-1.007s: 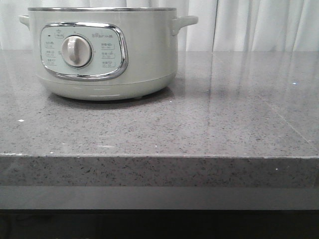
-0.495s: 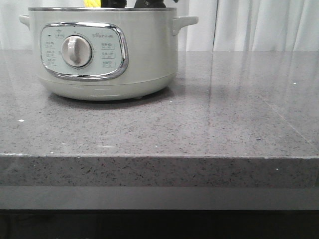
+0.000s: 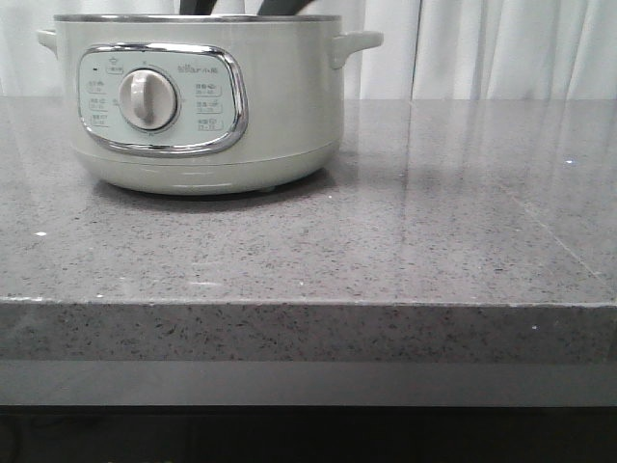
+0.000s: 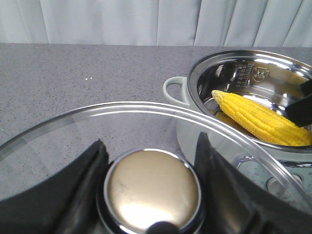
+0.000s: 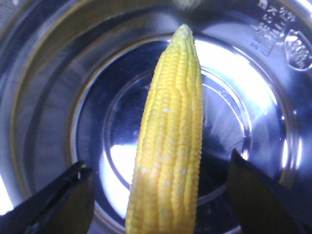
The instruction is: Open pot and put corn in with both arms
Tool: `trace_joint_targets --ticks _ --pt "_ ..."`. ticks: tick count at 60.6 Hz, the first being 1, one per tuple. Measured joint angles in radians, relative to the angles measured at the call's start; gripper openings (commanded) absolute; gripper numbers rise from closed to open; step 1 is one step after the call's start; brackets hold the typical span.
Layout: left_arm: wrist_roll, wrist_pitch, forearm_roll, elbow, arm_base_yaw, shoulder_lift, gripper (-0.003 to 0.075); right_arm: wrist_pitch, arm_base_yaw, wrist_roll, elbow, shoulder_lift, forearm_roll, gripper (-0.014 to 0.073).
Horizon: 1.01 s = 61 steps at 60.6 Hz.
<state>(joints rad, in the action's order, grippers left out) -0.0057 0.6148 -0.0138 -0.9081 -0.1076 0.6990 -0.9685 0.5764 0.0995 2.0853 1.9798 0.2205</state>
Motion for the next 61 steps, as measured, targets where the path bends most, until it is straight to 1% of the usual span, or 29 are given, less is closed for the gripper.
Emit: trace_joint_targets --ticks 10,17,23,32,39,46,61 --pt "0.000 0.000 0.000 0.000 0.000 0.000 0.0279 -0.014 0.000 0.000 -0.060 -0.128 0.000 0.0580" --pt "0.000 0.000 0.000 0.000 0.000 0.000 0.0279 0.036 0.000 0.000 -0.155 -0.238 -0.007 0.0580" --pt "0.000 0.000 0.000 0.000 0.000 0.000 0.0279 0.114 0.000 0.000 -0.298 -0.354 -0.010 0.0580" --pt "0.000 0.000 0.000 0.000 0.000 0.000 0.0279 0.237 0.000 0.000 -0.557 -0.540 -0.030 0.0580" --pt "0.000 0.000 0.000 0.000 0.000 0.000 0.0279 0.307 0.000 0.000 -0.707 -0.674 -0.042 0.0580" --pt "0.000 0.000 0.000 0.000 0.000 0.000 0.0279 0.328 0.000 0.000 -0.834 -0.799 -0.053 0.0580" --pt "0.000 0.000 0.000 0.000 0.000 0.000 0.0279 0.317 0.000 0.000 -1.023 -1.037 -0.061 0.0580"
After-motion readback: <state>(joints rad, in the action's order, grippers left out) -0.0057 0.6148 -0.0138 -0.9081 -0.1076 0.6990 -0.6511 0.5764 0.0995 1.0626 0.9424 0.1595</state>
